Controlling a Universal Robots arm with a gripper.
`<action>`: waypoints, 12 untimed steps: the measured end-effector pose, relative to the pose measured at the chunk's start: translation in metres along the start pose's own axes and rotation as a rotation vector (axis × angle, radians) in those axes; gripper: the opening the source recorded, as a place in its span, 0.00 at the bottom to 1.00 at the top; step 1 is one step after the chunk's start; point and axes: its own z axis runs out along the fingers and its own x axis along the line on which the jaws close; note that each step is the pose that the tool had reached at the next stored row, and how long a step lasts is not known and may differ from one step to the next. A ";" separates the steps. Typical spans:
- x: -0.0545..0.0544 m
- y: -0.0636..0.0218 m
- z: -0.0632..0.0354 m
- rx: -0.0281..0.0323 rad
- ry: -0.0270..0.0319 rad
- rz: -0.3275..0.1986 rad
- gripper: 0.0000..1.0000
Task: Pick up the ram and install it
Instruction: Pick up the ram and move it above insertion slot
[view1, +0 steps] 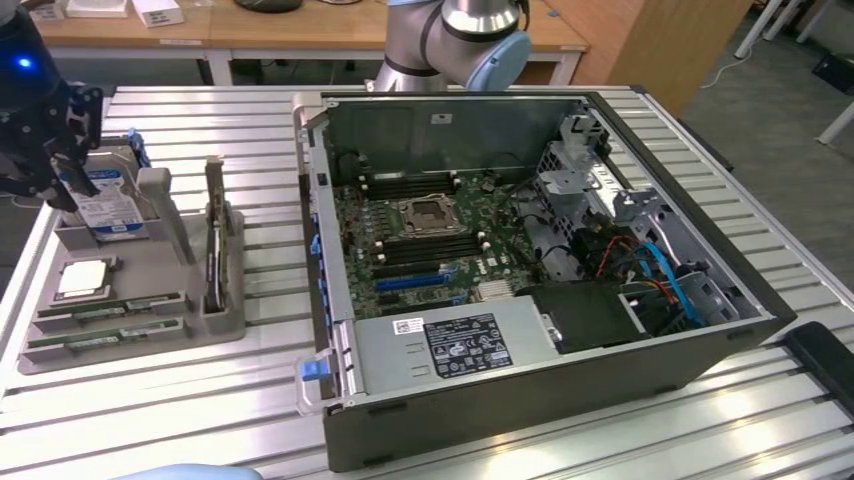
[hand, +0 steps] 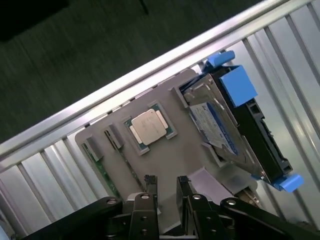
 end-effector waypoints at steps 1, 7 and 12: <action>0.000 0.0000 0.0001 -0.0006 0.0009 -0.018 0.29; 0.000 -0.0001 0.0011 -0.0040 0.0057 -0.126 0.29; 0.000 -0.0001 0.0017 -0.0061 0.0095 -0.217 0.29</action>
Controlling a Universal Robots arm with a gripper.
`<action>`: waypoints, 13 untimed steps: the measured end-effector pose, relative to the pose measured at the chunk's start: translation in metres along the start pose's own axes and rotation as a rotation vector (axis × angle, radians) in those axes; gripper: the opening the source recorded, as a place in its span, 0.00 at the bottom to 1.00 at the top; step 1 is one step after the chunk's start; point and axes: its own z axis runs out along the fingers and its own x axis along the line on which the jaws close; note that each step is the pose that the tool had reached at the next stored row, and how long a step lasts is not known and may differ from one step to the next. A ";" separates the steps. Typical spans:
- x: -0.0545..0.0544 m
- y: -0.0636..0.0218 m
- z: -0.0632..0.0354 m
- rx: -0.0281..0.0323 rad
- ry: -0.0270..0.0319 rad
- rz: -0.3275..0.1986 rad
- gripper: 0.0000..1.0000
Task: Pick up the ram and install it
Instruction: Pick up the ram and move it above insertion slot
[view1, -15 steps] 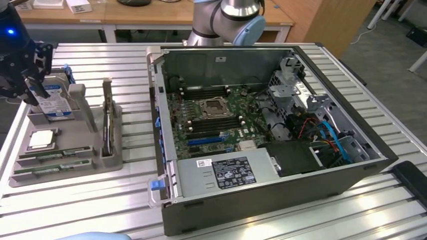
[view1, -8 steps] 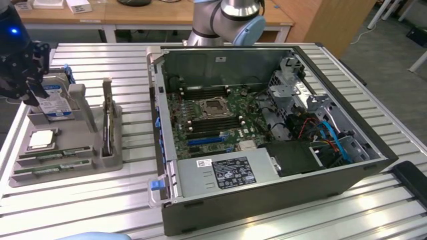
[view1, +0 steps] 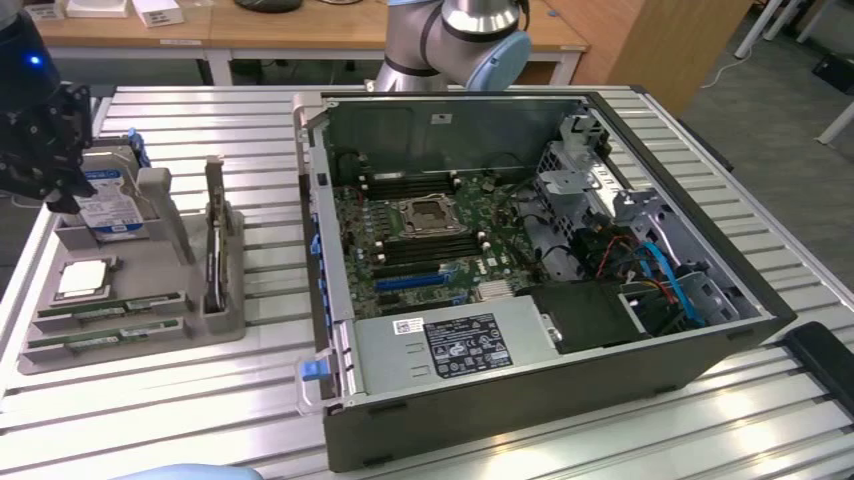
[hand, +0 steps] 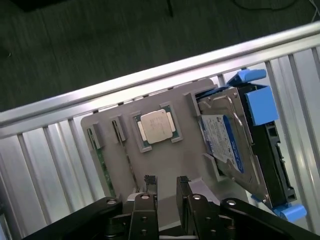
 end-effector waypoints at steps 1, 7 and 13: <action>0.000 0.0000 0.0001 0.0000 0.0006 -0.018 0.29; 0.000 0.0000 0.0011 0.0098 0.0018 -0.115 0.29; 0.000 0.0001 0.0016 0.0203 0.0039 -0.169 0.29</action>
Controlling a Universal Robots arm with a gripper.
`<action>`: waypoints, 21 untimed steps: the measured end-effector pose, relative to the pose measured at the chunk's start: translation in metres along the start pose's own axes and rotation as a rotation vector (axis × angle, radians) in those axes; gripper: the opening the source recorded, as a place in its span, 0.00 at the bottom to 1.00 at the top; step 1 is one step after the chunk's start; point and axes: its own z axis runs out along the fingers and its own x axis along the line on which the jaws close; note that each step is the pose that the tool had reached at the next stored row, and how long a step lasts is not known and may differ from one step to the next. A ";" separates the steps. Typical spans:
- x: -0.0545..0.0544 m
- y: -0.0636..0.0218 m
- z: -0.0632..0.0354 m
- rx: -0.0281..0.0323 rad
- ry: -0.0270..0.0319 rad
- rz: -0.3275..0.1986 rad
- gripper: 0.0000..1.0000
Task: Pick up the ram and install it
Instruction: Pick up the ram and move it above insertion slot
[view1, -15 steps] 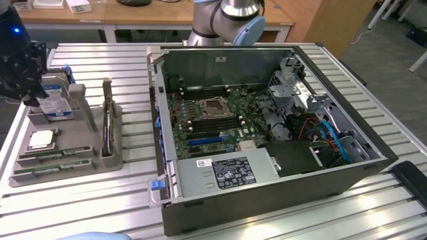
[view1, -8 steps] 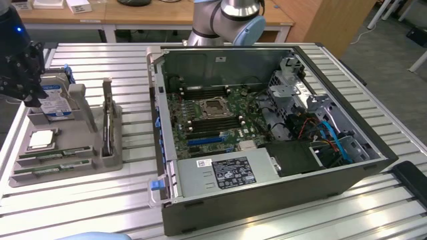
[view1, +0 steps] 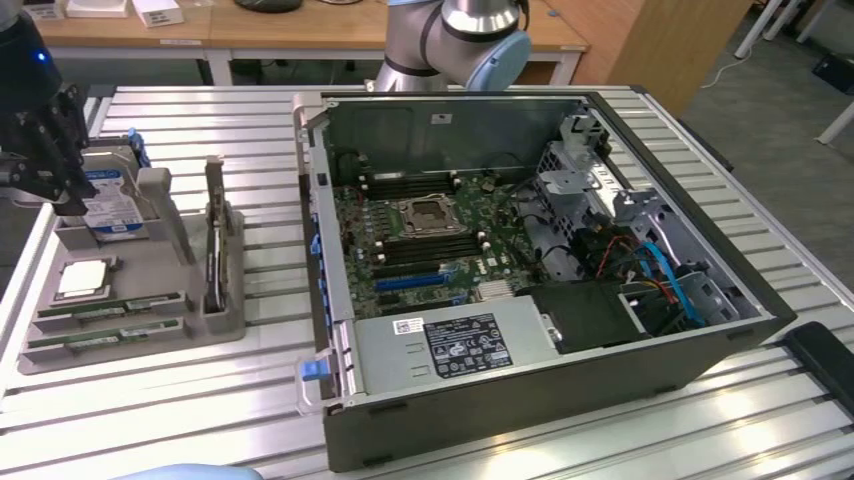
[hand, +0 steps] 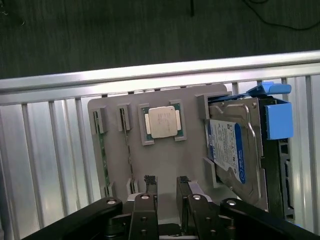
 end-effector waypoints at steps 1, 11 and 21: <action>0.000 0.0000 0.0000 0.0000 0.0000 0.000 0.29; 0.011 -0.0009 -0.0001 0.0002 0.0024 -0.005 0.29; 0.029 -0.0026 -0.0007 -0.0003 0.0036 -0.028 0.29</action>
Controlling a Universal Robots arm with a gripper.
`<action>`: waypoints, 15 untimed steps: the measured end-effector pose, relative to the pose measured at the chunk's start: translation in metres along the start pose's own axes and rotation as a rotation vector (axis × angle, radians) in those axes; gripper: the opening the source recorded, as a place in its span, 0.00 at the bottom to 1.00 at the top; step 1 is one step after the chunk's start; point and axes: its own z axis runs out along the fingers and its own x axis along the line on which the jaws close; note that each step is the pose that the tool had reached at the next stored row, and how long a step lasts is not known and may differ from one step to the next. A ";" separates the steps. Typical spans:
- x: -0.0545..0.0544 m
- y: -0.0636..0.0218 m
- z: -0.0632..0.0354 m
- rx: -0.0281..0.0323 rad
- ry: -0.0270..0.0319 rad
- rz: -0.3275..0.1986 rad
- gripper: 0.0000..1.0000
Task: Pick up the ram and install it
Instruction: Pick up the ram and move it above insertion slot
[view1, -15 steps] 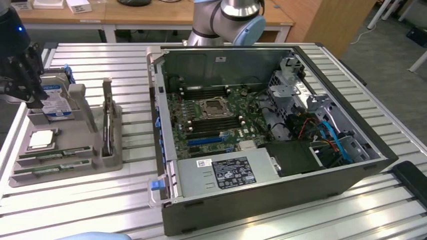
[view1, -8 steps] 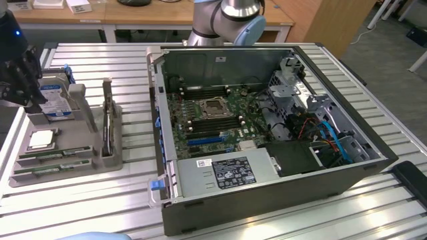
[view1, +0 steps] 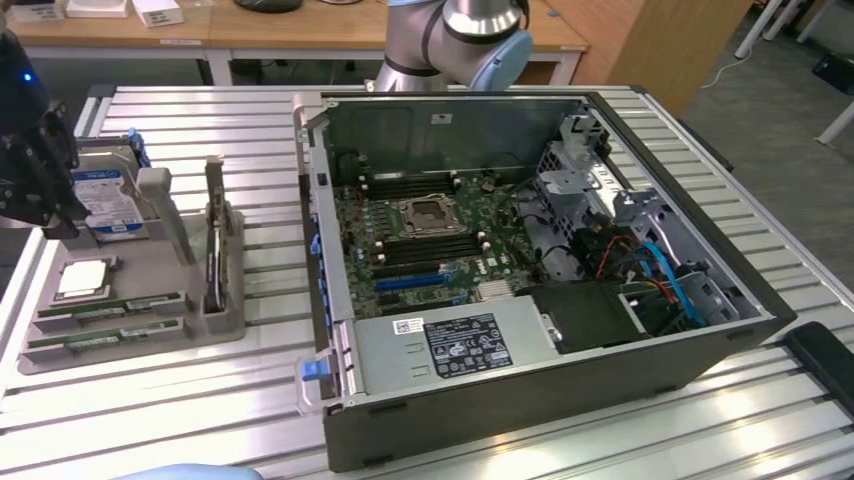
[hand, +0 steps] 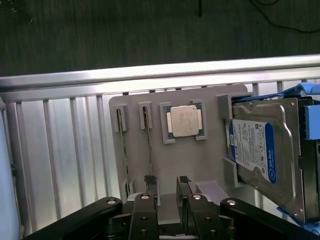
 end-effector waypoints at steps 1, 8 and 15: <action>0.000 0.0000 0.0000 -0.0002 0.0005 -0.009 0.29; 0.002 -0.0003 0.0010 -0.0018 0.0027 -0.066 0.29; 0.006 -0.0006 0.0054 -0.0035 0.0036 -0.103 0.29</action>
